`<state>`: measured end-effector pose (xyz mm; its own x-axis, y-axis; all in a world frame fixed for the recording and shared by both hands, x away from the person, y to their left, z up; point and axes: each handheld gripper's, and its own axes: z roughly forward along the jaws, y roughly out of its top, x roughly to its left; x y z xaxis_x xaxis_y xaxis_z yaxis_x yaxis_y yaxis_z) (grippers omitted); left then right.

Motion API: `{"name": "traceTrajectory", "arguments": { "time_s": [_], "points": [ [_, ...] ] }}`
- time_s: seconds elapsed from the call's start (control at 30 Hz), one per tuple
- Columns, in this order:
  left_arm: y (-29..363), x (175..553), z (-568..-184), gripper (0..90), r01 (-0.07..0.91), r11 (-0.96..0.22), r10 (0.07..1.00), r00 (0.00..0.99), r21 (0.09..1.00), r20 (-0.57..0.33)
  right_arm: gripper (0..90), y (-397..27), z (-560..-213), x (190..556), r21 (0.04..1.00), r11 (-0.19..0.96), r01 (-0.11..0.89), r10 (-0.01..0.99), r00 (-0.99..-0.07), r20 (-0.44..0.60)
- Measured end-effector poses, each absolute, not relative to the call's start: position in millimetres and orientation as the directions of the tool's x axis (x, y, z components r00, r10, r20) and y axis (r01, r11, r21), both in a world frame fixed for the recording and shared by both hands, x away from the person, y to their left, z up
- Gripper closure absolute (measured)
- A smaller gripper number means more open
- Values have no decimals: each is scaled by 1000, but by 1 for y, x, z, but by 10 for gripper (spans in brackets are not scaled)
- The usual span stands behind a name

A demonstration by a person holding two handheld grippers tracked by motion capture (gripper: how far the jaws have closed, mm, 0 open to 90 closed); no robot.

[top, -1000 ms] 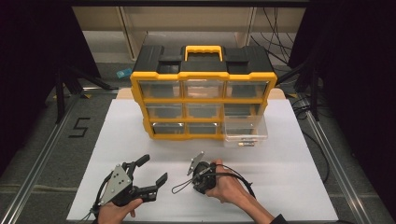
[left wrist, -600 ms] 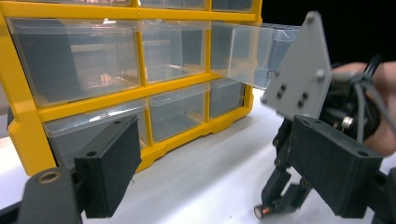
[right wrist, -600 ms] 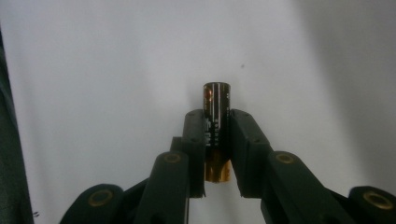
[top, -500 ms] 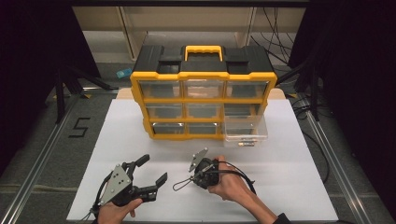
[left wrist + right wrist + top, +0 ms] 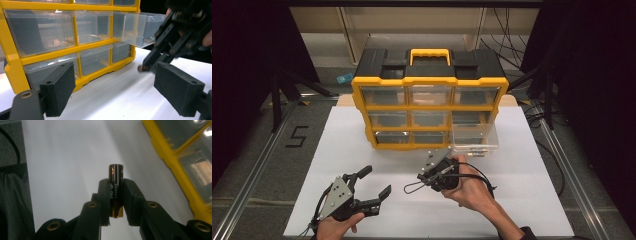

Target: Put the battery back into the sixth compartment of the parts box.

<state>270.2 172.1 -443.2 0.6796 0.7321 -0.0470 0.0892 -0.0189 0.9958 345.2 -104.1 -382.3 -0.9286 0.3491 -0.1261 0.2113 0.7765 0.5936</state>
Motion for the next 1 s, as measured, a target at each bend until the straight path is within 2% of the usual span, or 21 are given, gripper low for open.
{"name": "traceTrajectory", "arguments": {
  "time_s": [0.37, 0.7, 1.0],
  "points": [
    [172, 270, -443, 168, 90, -21, 732, 679, 996, -46, 769, -128, -342, 342, 698, 690, 189, 399, -905, -149],
    [173, 270, -443, 167, 87, -21, 733, 679, 996, -44, 769, -136, -331, 343, 730, 659, 180, 413, -898, -151],
    [172, 270, -443, 168, 88, -21, 733, 679, 996, -45, 769, -162, -308, 346, 792, 586, 174, 483, -860, -168]
  ]
}}
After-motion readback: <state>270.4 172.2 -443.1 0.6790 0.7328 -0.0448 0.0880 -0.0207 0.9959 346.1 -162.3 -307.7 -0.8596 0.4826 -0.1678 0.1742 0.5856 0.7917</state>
